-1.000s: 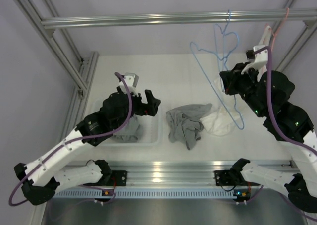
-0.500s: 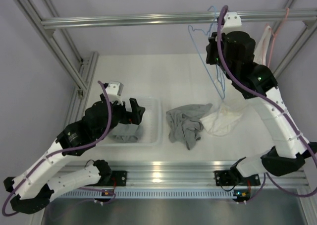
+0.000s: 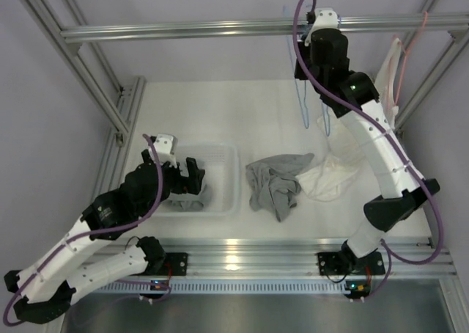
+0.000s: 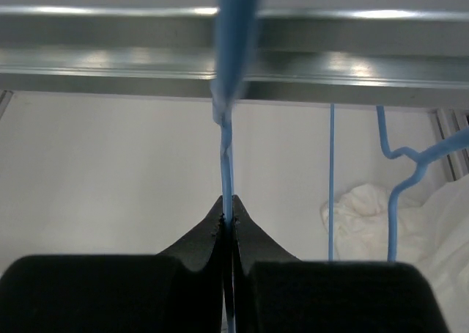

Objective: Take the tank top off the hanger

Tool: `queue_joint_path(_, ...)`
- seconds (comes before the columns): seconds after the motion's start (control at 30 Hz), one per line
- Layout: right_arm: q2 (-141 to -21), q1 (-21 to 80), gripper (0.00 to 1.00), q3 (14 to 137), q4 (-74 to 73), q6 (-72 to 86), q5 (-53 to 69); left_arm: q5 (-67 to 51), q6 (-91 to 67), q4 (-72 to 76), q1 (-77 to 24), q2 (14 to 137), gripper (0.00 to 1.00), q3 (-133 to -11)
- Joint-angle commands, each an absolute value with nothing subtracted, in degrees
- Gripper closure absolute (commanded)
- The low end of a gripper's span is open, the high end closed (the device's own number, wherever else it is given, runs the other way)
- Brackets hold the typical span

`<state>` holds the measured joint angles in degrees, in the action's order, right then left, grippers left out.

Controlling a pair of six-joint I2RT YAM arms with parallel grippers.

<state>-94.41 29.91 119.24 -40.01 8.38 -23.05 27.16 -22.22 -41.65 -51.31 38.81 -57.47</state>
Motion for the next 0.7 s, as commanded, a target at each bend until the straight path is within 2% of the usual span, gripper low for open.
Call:
queue_joint_path(0.0, -94.05, 29.53, 1.00, 117.09, -38.15, 10.46, -23.20, 29.27, -21.09, -42.01, -51.24, 40.69, 0.01, -55.72)
queue_joint_path(0.13, -90.80, 29.53, 1.00, 107.77, -36.22, 12.21, -22.86, 28.65, -21.09, -41.84, -51.24, 40.52, 0.01, -55.99)
queue_joint_path(0.3, -86.58, 29.97, 1.00, 102.93, -34.28, 12.92, -22.32, 26.81, -20.83, -40.70, -51.24, 40.34, 0.01, -56.95)
queue_joint_path(0.67, -84.90, 28.22, 1.00, 105.29, -34.36, 10.28, -19.95, 25.13, -21.53, -39.99, -51.24, 39.64, 0.01, -57.22)
